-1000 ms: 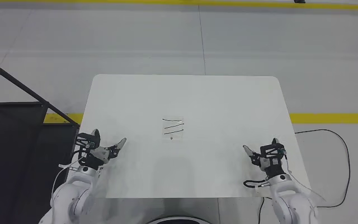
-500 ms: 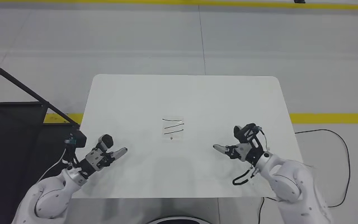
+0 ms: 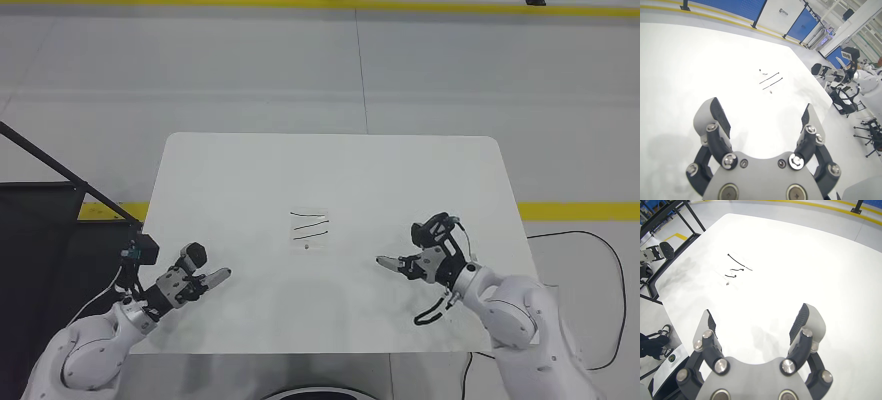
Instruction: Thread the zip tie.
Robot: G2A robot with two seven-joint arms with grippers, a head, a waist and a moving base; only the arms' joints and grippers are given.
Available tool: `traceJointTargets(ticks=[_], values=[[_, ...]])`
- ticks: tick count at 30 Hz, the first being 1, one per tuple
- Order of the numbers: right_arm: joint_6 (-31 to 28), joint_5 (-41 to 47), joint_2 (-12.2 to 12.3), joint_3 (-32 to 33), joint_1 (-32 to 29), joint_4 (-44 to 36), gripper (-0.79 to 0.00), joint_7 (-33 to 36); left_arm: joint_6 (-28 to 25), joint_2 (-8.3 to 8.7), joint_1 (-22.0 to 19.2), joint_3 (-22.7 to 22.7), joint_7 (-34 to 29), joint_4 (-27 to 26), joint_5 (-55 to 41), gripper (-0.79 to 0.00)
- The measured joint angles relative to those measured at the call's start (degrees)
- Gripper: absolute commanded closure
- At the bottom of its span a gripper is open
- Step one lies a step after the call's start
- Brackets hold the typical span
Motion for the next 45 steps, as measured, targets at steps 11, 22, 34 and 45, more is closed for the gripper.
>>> traceJointTargets(ticks=[11, 22, 34, 45], values=[[8.8, 21.9, -2.73, -14.4, 22.91, 17.04, -0.785, 18.59, 0.95, 1.41, -5.33, 0.76, -14.65, 3.76, -22.06, -0.785], [11.95, 28.94, -4.86, -21.68, 33.75, 29.69, -0.785, 22.49, 2.01, 2.29, -7.01, -0.16, -20.46, 6.01, -29.52, -0.785], [17.38, 31.63, -6.16, -25.3, 36.22, 32.87, -0.785, 23.42, 2.84, 2.33, -6.56, 1.08, -19.72, 4.94, -29.5, -0.785], [21.78, 35.07, -9.96, -33.61, 45.8, 44.49, -0.514, 24.89, 3.09, 2.46, -6.37, 1.21, -19.64, 4.92, -29.75, -0.785]])
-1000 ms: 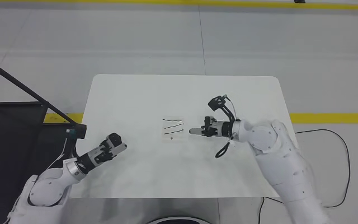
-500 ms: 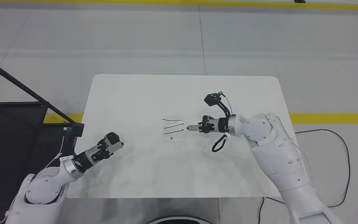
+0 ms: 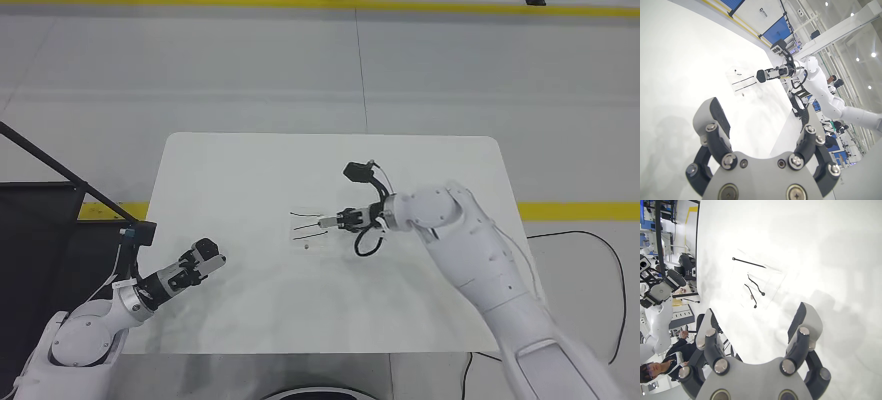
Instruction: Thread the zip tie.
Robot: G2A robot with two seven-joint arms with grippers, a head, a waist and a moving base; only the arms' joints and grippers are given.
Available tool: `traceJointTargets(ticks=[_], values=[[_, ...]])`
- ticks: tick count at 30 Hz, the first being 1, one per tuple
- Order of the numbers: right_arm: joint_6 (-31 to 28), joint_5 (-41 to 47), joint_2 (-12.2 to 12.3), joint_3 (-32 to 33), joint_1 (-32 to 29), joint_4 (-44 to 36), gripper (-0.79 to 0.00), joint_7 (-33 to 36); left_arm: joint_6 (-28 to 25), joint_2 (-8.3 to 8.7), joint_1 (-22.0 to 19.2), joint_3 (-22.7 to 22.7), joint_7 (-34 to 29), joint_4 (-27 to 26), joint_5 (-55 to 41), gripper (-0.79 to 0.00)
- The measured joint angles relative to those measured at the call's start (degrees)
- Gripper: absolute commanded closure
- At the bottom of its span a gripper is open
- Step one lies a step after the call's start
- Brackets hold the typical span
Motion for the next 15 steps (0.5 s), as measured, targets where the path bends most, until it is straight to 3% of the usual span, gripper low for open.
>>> traceJointTargets(ticks=[6, 10, 15], values=[[-0.63, 1.25, -1.32, -1.78, 2.54, 4.89, -0.459, -0.65, 0.0, 0.0, 0.0, 0.0, 0.0, 0.0, 0.0, -0.785], [-1.64, 2.11, -1.89, -2.43, 3.49, 6.97, -0.366, -0.39, 0.0, 0.0, 0.0, 0.0, 0.0, 0.0, 0.0, -0.785], [-2.59, 2.87, -2.71, -3.45, 4.58, 9.11, -0.348, -0.12, 0.0, 0.0, 0.0, 0.0, 0.0, 0.0, 0.0, -0.785]])
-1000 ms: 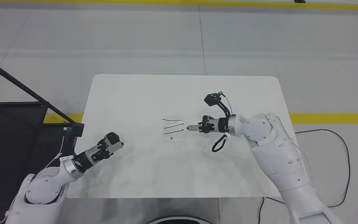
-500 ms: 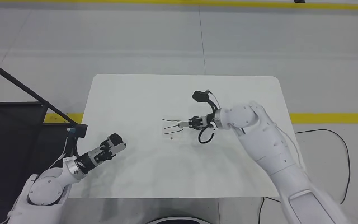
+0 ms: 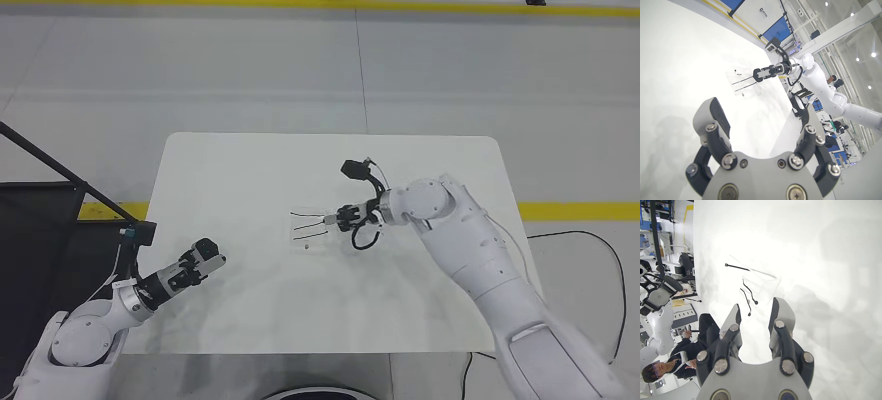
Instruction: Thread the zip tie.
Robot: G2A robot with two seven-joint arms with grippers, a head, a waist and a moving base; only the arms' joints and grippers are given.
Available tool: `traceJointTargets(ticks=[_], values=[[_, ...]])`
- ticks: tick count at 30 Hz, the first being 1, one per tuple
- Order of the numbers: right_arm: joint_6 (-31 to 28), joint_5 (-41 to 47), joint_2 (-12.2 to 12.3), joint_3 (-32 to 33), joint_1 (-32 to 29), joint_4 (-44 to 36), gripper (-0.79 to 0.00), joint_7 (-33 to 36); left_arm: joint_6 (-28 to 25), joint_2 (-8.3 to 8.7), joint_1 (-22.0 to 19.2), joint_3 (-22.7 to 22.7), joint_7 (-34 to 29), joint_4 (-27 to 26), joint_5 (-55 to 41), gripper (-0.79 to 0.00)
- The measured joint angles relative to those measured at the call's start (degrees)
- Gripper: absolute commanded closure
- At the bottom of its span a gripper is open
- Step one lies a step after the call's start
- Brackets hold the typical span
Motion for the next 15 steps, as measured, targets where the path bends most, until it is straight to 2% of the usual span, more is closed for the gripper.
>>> traceJointTargets(ticks=[8, 15], values=[[-0.95, 0.72, -1.06, -1.07, 1.39, 2.78, -0.262, -0.01, 0.0, 0.0, 0.0, 0.0, 0.0, 0.0, 0.0, -0.785], [-1.32, 1.17, -1.83, -1.71, 2.22, 4.59, -0.234, -0.02, 0.0, 0.0, 0.0, 0.0, 0.0, 0.0, 0.0, -0.785]])
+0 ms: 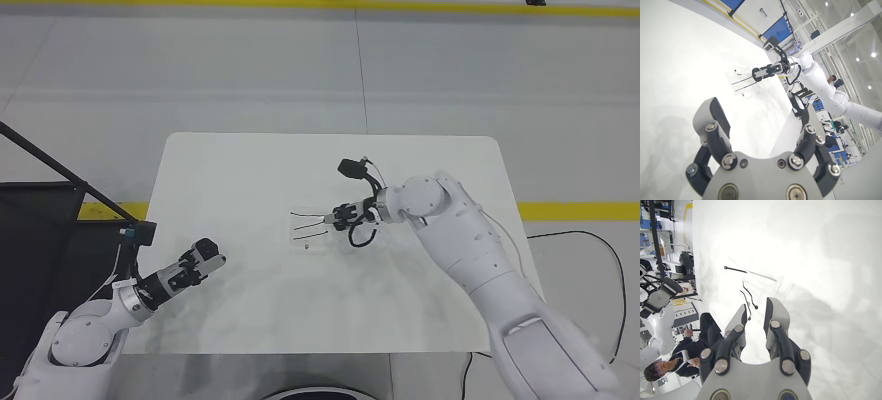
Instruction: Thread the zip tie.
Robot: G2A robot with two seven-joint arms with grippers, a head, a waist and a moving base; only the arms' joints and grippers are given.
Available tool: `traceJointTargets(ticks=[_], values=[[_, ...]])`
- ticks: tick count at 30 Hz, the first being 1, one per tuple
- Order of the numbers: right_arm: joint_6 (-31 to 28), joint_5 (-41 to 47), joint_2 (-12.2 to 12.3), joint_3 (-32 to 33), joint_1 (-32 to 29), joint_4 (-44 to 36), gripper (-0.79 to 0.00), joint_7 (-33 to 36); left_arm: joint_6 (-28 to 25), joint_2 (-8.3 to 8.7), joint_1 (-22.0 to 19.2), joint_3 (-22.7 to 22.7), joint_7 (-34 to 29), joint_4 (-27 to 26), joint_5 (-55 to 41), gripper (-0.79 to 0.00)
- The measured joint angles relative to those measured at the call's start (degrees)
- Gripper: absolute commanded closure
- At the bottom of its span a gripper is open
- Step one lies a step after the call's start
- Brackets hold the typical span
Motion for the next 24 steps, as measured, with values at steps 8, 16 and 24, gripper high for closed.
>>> traceJointTargets(ticks=[8, 16, 24], values=[[-0.5, 0.45, -0.81, -0.55, 0.87, 2.01, -0.169, 0.19, 0.0, 0.0, 0.0, 0.0, 0.0, 0.0, 0.0, -0.785], [-1.3, 0.76, -1.44, -0.88, 1.45, 3.44, -0.139, 0.45, 0.0, 0.0, 0.0, 0.0, 0.0, 0.0, 0.0, -0.785], [-2.25, 0.94, -1.94, -1.05, 1.88, 4.56, -0.049, 0.86, 0.0, 0.0, 0.0, 0.0, 0.0, 0.0, 0.0, -0.785]])
